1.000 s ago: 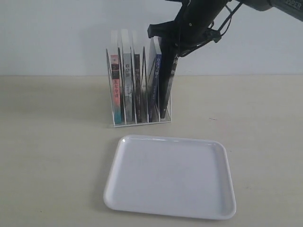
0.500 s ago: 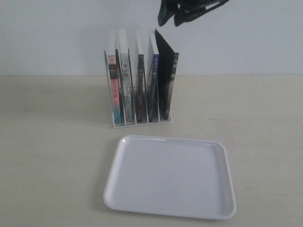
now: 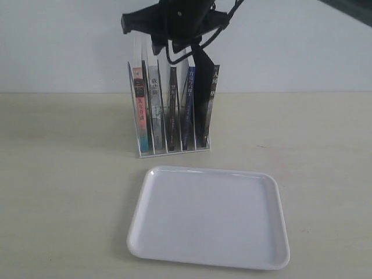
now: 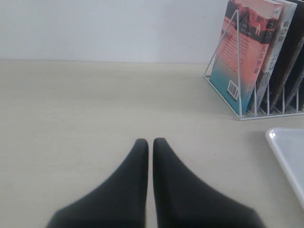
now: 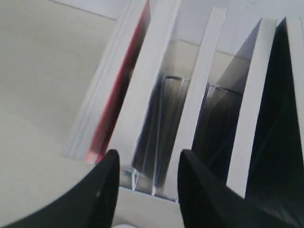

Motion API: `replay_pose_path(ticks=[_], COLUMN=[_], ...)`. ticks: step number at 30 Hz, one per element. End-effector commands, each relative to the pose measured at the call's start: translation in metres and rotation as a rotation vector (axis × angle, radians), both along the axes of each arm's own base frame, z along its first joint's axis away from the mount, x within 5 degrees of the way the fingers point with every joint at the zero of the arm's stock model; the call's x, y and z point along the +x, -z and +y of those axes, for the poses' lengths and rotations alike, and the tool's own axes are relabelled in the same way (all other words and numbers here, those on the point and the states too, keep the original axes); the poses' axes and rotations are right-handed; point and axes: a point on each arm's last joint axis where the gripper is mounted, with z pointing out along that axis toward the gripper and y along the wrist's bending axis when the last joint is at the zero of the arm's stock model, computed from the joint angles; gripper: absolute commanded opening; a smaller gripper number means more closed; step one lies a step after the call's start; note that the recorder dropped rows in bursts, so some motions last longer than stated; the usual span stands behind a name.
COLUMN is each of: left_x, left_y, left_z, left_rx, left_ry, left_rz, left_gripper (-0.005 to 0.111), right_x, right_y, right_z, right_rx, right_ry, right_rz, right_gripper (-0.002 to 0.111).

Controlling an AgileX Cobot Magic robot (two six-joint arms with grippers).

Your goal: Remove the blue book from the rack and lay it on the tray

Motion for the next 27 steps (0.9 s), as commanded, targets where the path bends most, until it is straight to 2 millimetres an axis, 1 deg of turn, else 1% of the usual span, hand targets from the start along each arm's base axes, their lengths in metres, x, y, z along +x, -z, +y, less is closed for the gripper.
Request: replay_pose_path(ticks=[1,4,10,17,19,20,22,23,27], left_x=[0.000,0.000,0.000,0.000,0.000,0.000,0.000,0.000,0.000], left_y=[-0.001,-0.001,-0.001,-0.001,-0.001,-0.001,-0.001,-0.001,-0.001], left_z=[0.000,0.000,0.000,0.000,0.000,0.000,0.000,0.000,0.000], left_rx=[-0.004,-0.004,-0.004,-0.004,-0.004,-0.004,-0.004,-0.004,-0.004], left_ry=[-0.002,-0.002,-0.002,-0.002,-0.002,-0.002,-0.002,-0.002,-0.002], left_rz=[-0.008,-0.008,-0.008,-0.008,-0.008,-0.008,-0.008,-0.008,-0.008], left_gripper=[0.004,0.004,0.004,0.004,0.004,0.004,0.004,0.004,0.004], right_x=[0.010,0.013,0.014,0.020,0.020,0.021,0.021,0.021,0.021], right_y=[0.011,0.012,0.015,0.041,0.044,0.045,0.047,0.044,0.031], right_z=[-0.001,-0.005,-0.004,0.002,0.003,0.004,0.004,0.004,0.004], right_rx=[-0.032,-0.064,-0.059,-0.079,-0.079,-0.077,-0.063,-0.061,-0.042], right_ry=[0.054,0.087,0.090,0.087,0.087,0.088,0.108,0.109,0.115], right_rz=[-0.022,-0.050,-0.040,0.013,0.022,0.023,0.033,0.030,0.010], right_gripper=[0.039,0.039,0.039,0.039,0.039,0.037,0.015,-0.001,0.000])
